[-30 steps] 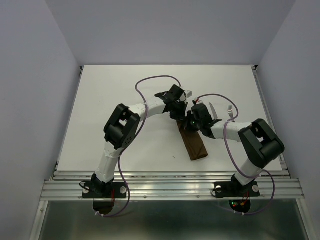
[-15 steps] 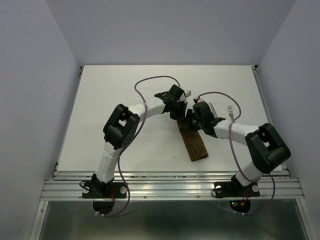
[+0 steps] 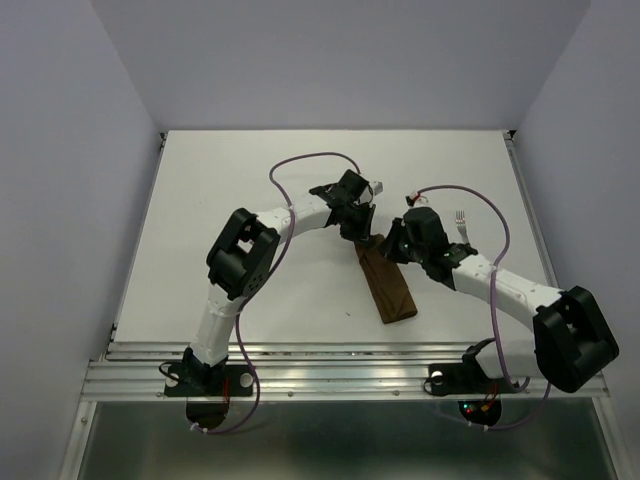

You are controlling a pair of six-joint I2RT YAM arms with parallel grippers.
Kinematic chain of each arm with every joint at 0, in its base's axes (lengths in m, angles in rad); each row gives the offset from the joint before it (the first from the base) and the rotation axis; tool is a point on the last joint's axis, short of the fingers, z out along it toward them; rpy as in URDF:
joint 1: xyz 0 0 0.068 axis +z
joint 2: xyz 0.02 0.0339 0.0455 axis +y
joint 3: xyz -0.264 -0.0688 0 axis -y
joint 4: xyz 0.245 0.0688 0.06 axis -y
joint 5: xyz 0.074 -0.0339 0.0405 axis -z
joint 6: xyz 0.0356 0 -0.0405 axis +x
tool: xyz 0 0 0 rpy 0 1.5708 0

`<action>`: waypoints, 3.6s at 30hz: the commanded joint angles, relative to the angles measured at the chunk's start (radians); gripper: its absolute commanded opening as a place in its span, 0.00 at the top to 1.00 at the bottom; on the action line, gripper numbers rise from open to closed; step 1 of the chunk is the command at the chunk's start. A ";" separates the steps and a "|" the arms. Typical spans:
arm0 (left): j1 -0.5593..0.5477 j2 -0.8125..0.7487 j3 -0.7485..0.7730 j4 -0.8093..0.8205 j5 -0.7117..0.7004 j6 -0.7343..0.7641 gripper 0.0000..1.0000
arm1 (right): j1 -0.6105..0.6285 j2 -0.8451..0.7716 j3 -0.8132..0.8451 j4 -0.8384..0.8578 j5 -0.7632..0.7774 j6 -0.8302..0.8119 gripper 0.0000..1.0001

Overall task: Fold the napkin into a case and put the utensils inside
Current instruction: Smooth out the smaller rectangle-folded napkin at the center of the board.

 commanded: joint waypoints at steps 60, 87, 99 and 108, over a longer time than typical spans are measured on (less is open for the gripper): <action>-0.057 -0.118 0.059 -0.123 -0.312 0.067 0.77 | 0.084 0.082 -0.164 -0.052 0.034 0.161 0.99; -0.085 -0.032 0.047 -0.088 -0.355 0.090 0.66 | 0.084 0.108 -0.148 -0.052 0.028 0.158 0.99; -0.083 0.004 0.068 -0.099 -0.414 0.092 0.75 | 0.084 0.083 -0.144 -0.067 0.034 0.154 0.99; -0.083 0.007 0.108 -0.122 -0.421 0.099 0.97 | 0.084 0.054 -0.173 -0.087 0.042 0.152 0.99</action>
